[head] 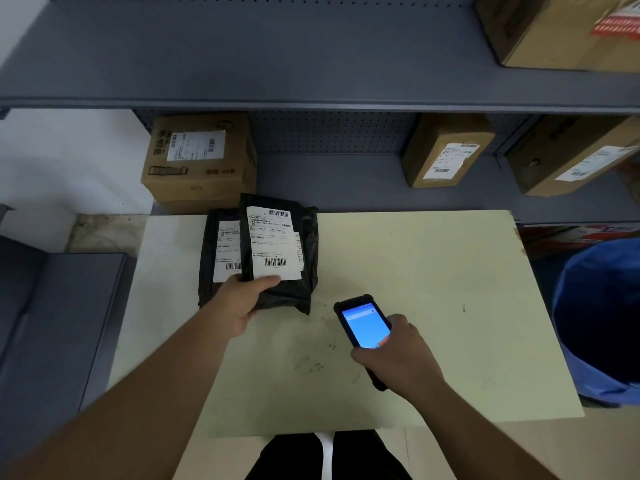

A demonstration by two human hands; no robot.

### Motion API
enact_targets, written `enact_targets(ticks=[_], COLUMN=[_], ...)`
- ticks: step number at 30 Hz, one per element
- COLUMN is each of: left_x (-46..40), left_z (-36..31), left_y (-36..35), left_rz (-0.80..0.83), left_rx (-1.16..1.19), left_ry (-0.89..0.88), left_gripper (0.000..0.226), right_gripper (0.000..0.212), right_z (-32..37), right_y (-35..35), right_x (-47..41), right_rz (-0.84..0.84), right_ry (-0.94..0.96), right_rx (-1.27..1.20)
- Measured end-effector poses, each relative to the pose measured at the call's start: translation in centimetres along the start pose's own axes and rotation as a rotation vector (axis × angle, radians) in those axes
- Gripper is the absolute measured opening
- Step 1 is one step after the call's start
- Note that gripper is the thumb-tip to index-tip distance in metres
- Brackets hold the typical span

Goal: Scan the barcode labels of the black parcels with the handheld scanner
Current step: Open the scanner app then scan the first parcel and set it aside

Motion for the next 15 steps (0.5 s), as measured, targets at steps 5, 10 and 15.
enact_targets(ticks=[5, 10, 15], left_x=[1.3, 1.8, 1.2], left_z=[0.8, 1.8, 3.0], left_y=[-0.4, -0.9, -1.1], left_rz=[0.064, 0.103, 0.105], left_rx=[0.035, 0.080, 0.144], left_ry=[-0.062, -0.102, -0.127], left_gripper=[0.028, 0.030, 0.059], right_gripper=[0.061, 0.055, 0.053], right_z=[1.2, 2.9, 4.8], right_y=[1.3, 2.2, 2.6], right_x=[0.8, 1.9, 3.2], right_rz=[0.013, 0.045, 0.132], right_ry=[0.031, 0.063, 0.090], right_rx=[-0.010, -0.012, 0.036])
Point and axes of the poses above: each hand's wrist, its own x-axis away from the middle knuckle, its own y-axis out of the back of the hand, z = x × y, the point moved 4 cm from there along -x, towards the middle knuckle, and after that the axes turned 14 degrees about y, right-handed, at the moved point
